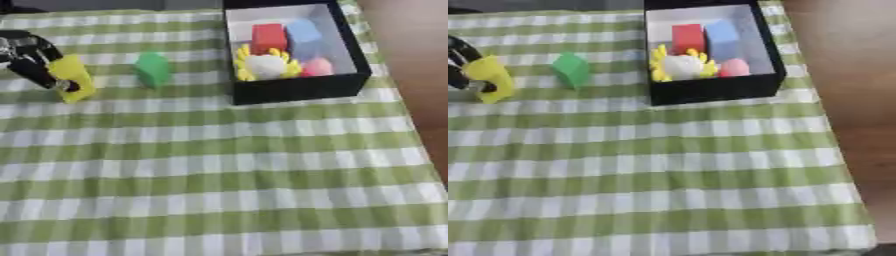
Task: Pick up objects on the table and place them in the box.
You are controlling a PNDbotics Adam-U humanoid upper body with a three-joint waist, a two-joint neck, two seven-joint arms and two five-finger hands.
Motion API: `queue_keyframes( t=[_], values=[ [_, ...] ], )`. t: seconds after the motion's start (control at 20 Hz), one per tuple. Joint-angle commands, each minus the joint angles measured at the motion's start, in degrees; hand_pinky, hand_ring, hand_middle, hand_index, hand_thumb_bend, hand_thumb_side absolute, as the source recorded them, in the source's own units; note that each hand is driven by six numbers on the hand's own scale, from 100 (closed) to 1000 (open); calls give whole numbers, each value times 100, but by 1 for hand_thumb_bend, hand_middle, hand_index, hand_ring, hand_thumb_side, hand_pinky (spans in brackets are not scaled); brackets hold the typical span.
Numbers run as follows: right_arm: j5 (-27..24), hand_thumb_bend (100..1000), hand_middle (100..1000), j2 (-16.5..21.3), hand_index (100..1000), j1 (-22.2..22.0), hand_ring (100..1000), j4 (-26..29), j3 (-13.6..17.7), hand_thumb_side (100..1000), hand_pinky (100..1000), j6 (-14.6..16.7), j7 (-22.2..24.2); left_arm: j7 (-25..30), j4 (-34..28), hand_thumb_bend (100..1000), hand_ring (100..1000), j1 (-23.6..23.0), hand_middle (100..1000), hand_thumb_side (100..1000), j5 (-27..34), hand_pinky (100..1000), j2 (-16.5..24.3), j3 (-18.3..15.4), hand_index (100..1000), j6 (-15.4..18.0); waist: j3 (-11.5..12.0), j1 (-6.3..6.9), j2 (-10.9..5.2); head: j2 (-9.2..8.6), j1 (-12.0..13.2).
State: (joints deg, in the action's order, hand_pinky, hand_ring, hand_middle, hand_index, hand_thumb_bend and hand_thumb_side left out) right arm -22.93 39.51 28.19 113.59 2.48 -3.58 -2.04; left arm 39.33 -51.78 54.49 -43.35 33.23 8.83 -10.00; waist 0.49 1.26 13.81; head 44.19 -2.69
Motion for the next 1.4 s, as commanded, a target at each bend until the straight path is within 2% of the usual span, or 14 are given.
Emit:
queue_keyframes(
  t=[0.05, 0.2, 0.35, 0.55, 0.95, 1.2, 1.4],
  values=[
    [29, 100, 594, 107, 776, 41, 728, 100, 90, 288, 920, -5, -9, -122, -87, 232, 652, 91, 590, 100, 18, 716, 147, -47, 655, -97, 6, -70, -35, -49, 10],
    [27, 100, 594, 107, 776, 37, 729, 100, 87, 289, 920, -10, -4, -256, -168, 224, 600, 108, 537, 100, -15, 684, 165, -25, 593, -208, 9, -59, -43, -50, 14],
    [23, 100, 594, 110, 776, 35, 729, 100, 89, 287, 920, -6, 0, -344, -201, 229, 575, 99, 510, 100, -86, 673, 161, -5, 564, -262, 3, -55, -52, -57, 15],
    [23, 100, 594, 122, 776, 18, 729, 100, 99, 288, 921, 0, -6, -495, -302, 191, 550, 94, 484, 100, -176, 650, 198, 0, 535, -330, 0, -47, -62, -61, 8],
    [26, 100, 596, 166, 777, 3, 729, 100, 114, 277, 921, 15, -11, -547, -1293, 193, 555, 461, 490, 100, 11, 648, 401, 98, 533, -107, 13, 5, -105, -20, -5],
    [-13, 100, 597, 159, 777, 96, 730, 100, 72, 268, 920, 26, 32, -399, -1942, 239, 559, 1077, 492, 100, -171, 653, 52, 433, 523, 89, -54, 39, -149, -7, 57],
    [-54, 100, 598, 134, 777, 223, 731, 100, 39, 260, 920, 45, 81, -302, -2352, 213, 547, 1529, 483, 100, -174, 643, -411, 506, 510, 82, -133, 54, -141, -21, 148]
  ],
)
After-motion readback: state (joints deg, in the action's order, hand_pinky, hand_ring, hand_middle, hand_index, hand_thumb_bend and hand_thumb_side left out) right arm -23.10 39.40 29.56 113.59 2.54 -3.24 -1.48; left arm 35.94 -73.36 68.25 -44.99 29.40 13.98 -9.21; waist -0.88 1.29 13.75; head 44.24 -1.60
